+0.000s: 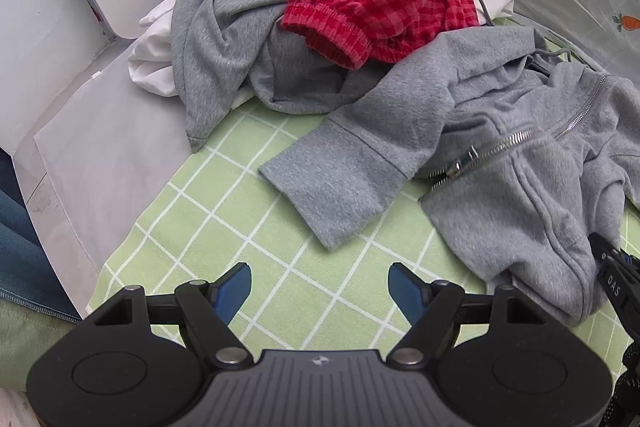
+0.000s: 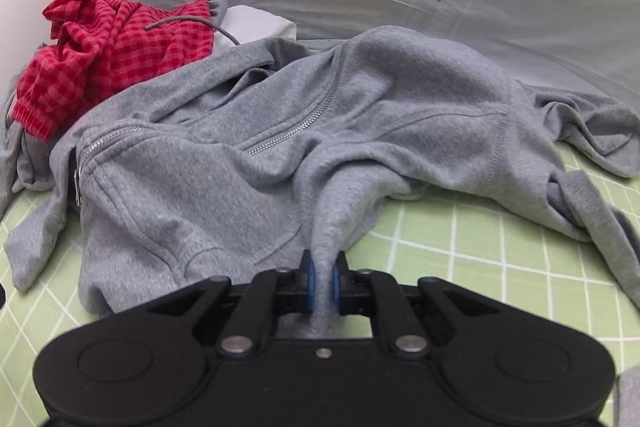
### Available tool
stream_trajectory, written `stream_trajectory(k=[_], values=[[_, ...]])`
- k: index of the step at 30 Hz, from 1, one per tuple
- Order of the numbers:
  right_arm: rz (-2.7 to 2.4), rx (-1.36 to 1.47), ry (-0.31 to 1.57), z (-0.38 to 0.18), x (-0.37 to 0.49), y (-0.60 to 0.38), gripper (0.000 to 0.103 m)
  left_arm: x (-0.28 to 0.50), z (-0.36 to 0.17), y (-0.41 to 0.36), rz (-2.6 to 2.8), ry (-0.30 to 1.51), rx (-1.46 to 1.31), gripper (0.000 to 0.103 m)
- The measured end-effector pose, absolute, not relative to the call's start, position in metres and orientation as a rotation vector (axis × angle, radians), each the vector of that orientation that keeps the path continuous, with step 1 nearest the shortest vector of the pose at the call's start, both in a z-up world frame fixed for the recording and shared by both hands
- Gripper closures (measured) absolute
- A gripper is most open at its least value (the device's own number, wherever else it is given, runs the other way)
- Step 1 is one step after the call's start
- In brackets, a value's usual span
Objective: Fold clothes
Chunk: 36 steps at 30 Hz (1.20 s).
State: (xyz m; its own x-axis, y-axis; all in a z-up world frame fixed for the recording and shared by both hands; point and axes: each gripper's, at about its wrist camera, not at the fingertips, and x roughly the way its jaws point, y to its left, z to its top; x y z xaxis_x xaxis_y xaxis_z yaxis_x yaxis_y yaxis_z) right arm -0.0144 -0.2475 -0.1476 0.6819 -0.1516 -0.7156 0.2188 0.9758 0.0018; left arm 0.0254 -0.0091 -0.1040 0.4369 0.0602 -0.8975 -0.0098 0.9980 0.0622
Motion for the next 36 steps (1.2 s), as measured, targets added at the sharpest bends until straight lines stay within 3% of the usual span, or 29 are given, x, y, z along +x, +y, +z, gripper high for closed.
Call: stream_trajectory(k=[16,21,26,36], values=[[-0.304,0.035,0.836,-0.154,-0.212,-0.422,0.095,-0.092,-0.113,-0.168,-0.035,1.137,0.068,0.027],[-0.288,0.04,0.877,-0.15,-0.24,-0.442,0.09,-0.128,-0.123,-0.203,-0.059,1.158,0.128,0.027],[-0.347,0.133,0.866,-0.142,-0.249,-0.454,0.065,-0.139,-0.128,-0.219,-0.076,1.183,0.18,0.027],[-0.532,0.324,0.7,-0.123,-0.296,-0.499,0.033,-0.138,-0.125,-0.237,-0.055,1.173,0.259,0.027]])
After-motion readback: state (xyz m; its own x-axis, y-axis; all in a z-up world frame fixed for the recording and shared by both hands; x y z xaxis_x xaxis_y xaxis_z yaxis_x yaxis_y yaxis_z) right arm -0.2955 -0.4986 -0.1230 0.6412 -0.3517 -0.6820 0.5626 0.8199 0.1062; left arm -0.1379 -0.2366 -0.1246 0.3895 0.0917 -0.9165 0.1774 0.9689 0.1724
